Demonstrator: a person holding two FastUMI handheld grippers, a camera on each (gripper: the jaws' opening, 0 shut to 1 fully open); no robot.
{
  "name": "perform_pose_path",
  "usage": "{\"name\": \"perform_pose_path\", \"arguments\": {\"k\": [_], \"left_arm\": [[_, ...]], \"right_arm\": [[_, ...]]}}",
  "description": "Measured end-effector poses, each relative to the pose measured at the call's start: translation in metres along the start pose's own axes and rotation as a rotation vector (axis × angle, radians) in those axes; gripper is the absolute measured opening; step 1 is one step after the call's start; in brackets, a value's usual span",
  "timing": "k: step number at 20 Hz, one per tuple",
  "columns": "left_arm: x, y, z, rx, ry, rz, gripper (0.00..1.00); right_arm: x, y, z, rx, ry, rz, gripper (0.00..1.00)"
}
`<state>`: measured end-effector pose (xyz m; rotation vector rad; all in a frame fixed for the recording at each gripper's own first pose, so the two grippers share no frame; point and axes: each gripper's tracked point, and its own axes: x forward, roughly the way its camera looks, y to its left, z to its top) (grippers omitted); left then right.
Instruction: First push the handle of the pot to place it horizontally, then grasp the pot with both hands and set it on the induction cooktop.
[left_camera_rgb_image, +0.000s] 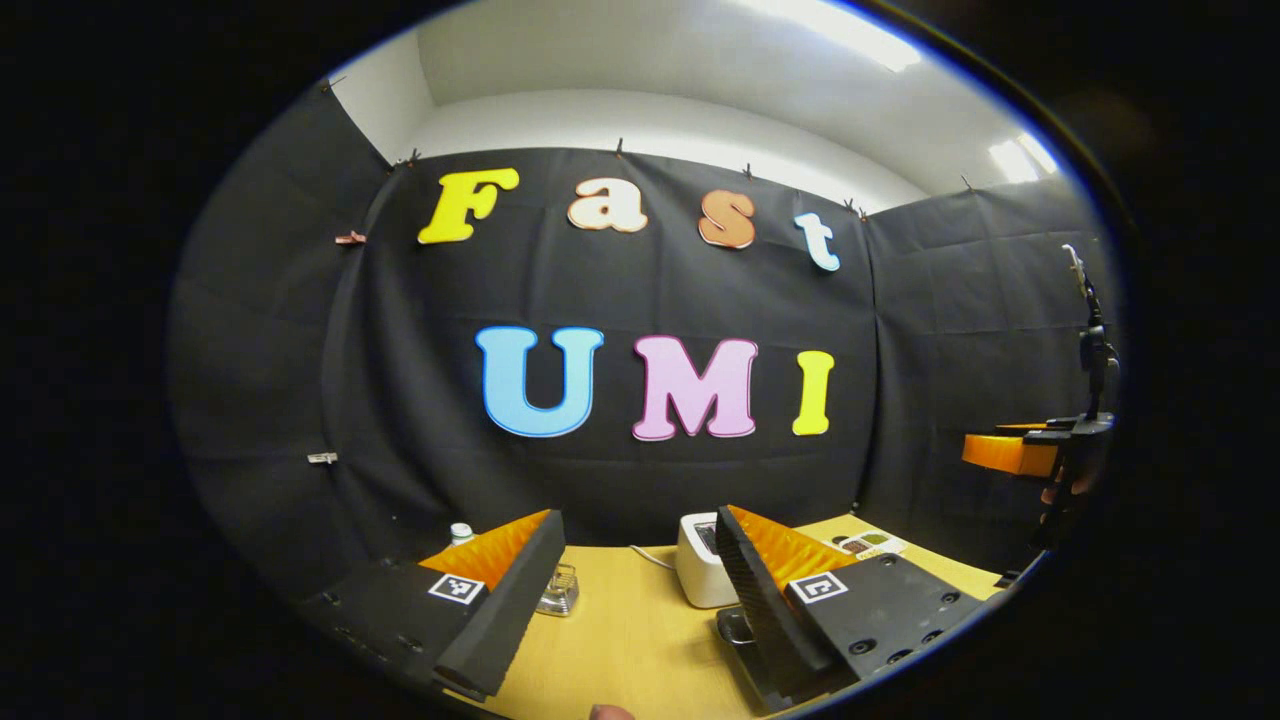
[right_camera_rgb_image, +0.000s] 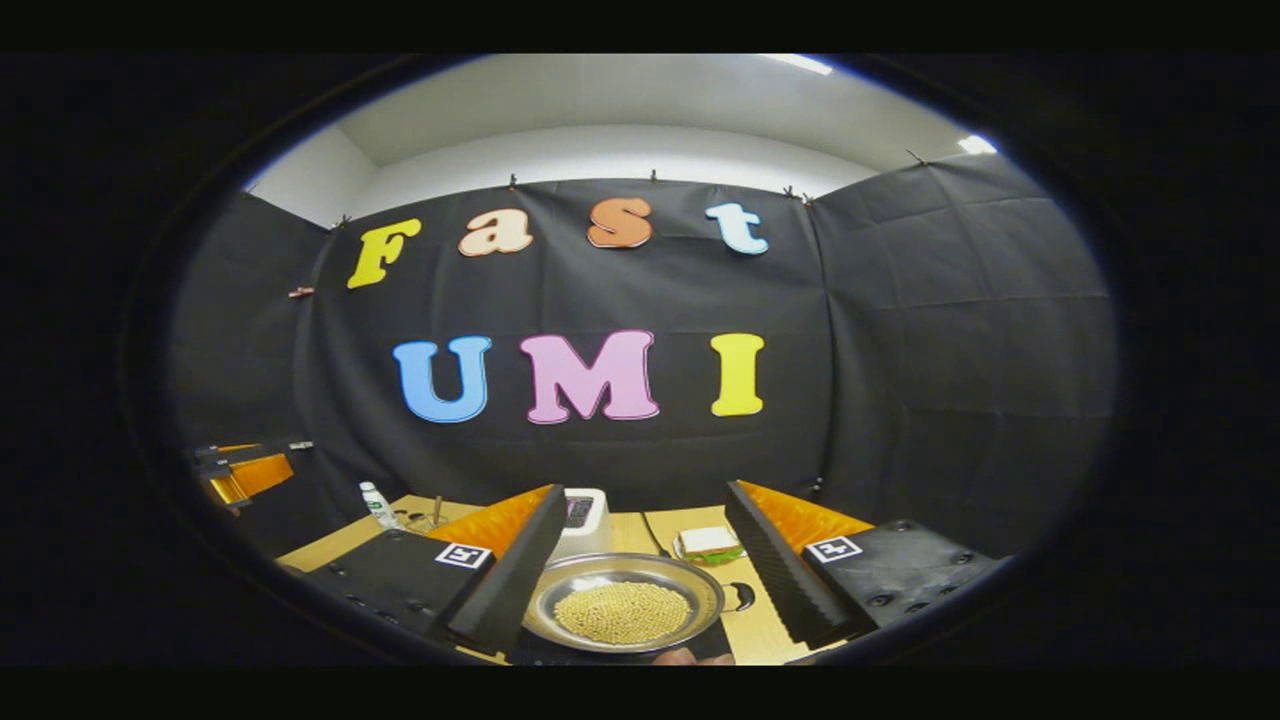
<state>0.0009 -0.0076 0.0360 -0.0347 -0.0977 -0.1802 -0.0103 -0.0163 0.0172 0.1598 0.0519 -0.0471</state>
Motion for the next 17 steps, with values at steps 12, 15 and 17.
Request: {"name": "perform_pose_path", "arguments": {"k": [12,15,17], "left_arm": [[-0.025,0.015,-0.009,-0.011,0.019,0.052,0.95],[-0.023,0.016,-0.018,-0.032,0.05,0.054,0.95],[-0.023,0.017,-0.023,-0.04,0.071,0.06,0.95]], "right_arm": [[-0.032,0.028,0.012,-0.132,-0.078,0.014,0.97],[-0.03,0.03,0.012,-0.12,-0.073,0.008,0.97],[-0.03,0.029,0.01,-0.123,-0.069,0.004,0.98]]}}
